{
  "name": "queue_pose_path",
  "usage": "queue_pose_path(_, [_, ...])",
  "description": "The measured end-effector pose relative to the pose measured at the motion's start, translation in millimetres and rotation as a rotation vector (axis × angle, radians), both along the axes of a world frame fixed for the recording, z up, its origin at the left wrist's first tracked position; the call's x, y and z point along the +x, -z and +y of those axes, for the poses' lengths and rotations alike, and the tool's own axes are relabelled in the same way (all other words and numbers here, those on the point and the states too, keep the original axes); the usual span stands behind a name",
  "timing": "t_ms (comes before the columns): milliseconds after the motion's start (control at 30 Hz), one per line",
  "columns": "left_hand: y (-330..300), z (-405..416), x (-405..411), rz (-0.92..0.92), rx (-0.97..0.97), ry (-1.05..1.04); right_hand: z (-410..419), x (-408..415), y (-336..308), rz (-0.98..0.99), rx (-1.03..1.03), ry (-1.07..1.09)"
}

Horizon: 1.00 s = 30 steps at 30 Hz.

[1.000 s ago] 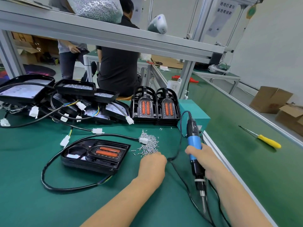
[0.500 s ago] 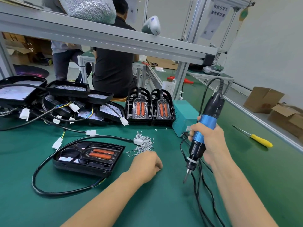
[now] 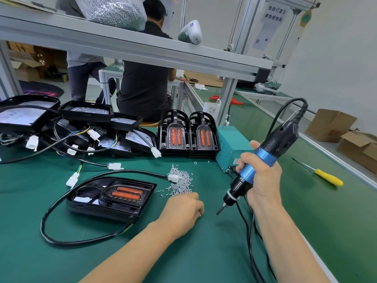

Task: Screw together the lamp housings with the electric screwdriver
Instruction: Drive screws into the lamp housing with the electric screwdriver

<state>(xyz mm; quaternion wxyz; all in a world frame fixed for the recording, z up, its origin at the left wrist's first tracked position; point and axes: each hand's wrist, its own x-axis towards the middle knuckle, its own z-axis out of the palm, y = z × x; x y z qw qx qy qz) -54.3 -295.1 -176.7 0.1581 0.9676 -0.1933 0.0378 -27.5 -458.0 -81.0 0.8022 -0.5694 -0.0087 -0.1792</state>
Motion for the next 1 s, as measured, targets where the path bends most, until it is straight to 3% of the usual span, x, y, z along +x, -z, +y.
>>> queue_pose_path(167, [-4,-5,-4,-0.034,0.13,0.031,2,0,2,-0.007,0.006,0.02])
queue_pose_path(467, [2,-8,-7,-0.035,0.107,-0.036,0,-3,2,-0.016,0.04,0.037])
queue_pose_path(500, [1,-6,-10,-0.002,0.01,-0.08,0,-4,1,-0.025,0.06,0.033])
queue_pose_path(633, [-27,9,-22,0.173,-0.755,-0.256,5,-7,-8,-0.065,0.206,-0.017])
queue_pose_path(700, [-49,26,-25,0.228,-1.033,-0.259,12,-9,-14,-0.095,0.279,-0.063])
queue_pose_path(867, [-90,86,-25,0.246,-1.426,-0.31,50,-10,-37,-0.174,0.437,-0.165])
queue_pose_path(1000, [-89,118,-32,0.285,-1.57,-0.405,89,-5,-52,-0.215,0.566,-0.239])
